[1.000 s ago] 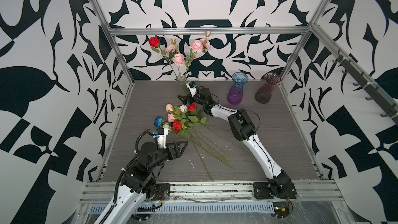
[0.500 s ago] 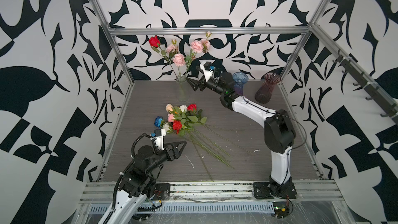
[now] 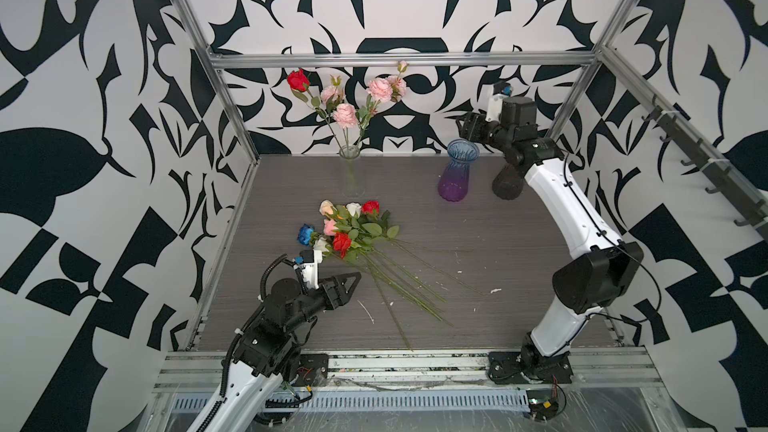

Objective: Arrange the flowers into the vase
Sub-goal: 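Release the clear vase and move the right gripper onto the blue-purple vase rim, then slide the blue-purple vase nearer the robot with the right gripper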

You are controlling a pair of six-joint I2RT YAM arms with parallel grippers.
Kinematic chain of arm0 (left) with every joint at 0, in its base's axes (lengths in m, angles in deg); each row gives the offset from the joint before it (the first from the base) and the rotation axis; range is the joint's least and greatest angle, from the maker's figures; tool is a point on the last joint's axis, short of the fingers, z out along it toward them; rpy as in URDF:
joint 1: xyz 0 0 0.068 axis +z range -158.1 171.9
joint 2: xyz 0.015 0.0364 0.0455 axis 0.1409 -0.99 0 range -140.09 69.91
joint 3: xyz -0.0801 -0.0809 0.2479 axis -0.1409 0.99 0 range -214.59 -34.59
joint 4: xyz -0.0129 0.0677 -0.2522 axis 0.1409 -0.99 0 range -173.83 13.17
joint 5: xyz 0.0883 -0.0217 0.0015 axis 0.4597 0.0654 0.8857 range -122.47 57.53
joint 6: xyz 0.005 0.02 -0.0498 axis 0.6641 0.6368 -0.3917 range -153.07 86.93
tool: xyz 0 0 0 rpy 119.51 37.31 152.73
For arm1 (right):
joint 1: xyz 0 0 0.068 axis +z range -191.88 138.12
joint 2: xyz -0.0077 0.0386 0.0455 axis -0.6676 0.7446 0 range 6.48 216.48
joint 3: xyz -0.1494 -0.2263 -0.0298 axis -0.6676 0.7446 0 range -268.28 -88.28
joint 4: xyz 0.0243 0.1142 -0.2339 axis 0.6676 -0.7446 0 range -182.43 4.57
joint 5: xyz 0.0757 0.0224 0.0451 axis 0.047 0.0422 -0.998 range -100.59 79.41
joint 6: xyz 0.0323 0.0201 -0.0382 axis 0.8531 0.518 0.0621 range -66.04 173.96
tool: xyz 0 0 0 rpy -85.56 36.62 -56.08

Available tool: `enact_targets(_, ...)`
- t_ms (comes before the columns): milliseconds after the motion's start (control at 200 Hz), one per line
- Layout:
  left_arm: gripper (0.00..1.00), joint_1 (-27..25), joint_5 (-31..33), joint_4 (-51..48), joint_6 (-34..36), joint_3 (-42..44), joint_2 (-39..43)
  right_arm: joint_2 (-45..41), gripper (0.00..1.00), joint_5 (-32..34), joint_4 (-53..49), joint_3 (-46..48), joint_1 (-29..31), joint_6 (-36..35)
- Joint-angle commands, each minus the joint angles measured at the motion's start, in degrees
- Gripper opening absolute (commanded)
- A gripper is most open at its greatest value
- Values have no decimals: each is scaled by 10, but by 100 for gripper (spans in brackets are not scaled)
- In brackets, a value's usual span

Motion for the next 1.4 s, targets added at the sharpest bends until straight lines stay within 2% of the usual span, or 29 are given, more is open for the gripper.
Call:
enact_targets(0,83,3,-3,10,1,-2,6,-10,69,63,-57,14,12,66)
enact_targets(145,83,3,0,3,1,-1,18,51,65,86,-135,-61,-2,101)
enact_targets(520,83,3,3,3,3,-1,18,134,62,100,-149,-122,-6,124)
enact_targets(655,82,3,2,7,5,-1,12,151,49,105,-153,-135,-6,133)
enact_targets(710,82,3,0,9,5,-2,10,154,48,107,-155,-133,-6,138)
enact_targets(795,82,3,1,9,6,-2,9,149,46,110,-147,-115,-6,146)
enact_targets(850,82,3,0,8,6,-2,10,144,42,106,-139,-99,-6,151)
enact_targets(1030,82,3,3,3,6,-3,15,121,14,77,-121,-65,-6,154)
enact_targets(1095,82,3,3,2,6,-3,17,104,9,76,-121,-52,-6,155)
enact_targets(1395,82,3,3,-1,5,-3,22,-32,2,13,-95,71,12,197)
